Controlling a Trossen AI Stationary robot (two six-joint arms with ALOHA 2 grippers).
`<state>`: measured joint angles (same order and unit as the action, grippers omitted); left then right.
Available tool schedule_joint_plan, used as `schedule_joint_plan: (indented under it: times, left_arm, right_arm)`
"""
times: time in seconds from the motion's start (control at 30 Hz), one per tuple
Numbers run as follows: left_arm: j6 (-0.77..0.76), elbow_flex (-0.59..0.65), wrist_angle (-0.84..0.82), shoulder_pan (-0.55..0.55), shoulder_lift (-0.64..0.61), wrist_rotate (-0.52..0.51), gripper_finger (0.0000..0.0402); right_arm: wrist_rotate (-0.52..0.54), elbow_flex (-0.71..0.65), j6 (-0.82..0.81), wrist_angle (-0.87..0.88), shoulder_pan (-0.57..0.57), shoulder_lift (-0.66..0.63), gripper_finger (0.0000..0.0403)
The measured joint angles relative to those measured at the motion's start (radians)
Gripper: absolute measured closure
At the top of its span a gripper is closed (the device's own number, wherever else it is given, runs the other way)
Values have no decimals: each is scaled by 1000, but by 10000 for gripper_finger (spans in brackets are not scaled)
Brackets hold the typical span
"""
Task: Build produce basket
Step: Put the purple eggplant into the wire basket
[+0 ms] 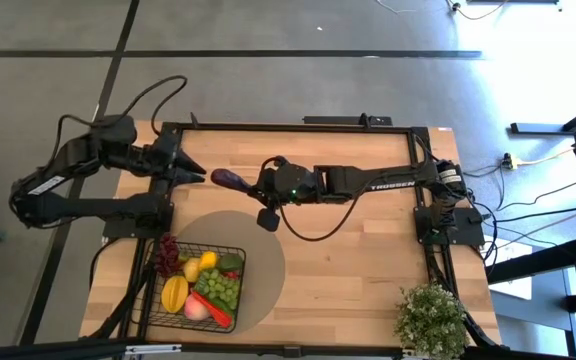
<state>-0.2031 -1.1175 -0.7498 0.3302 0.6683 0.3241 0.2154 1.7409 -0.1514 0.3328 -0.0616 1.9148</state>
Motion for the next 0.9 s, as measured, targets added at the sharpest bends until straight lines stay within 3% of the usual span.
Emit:
schedule_joint_plan:
  times: [0.33,0.53,0.9]
  left_arm:
    - [34,0,-8,0,-4,-75,289]
    - [79,0,-26,0,-24,-104,289]
    - [92,0,-18,0,-5,-104,288]
  right_arm:
    - [53,0,-1,-7,2,0,372]
    - [52,0,4,-117,15,0,372]
    - [-59,0,87,-376,48,0,372]
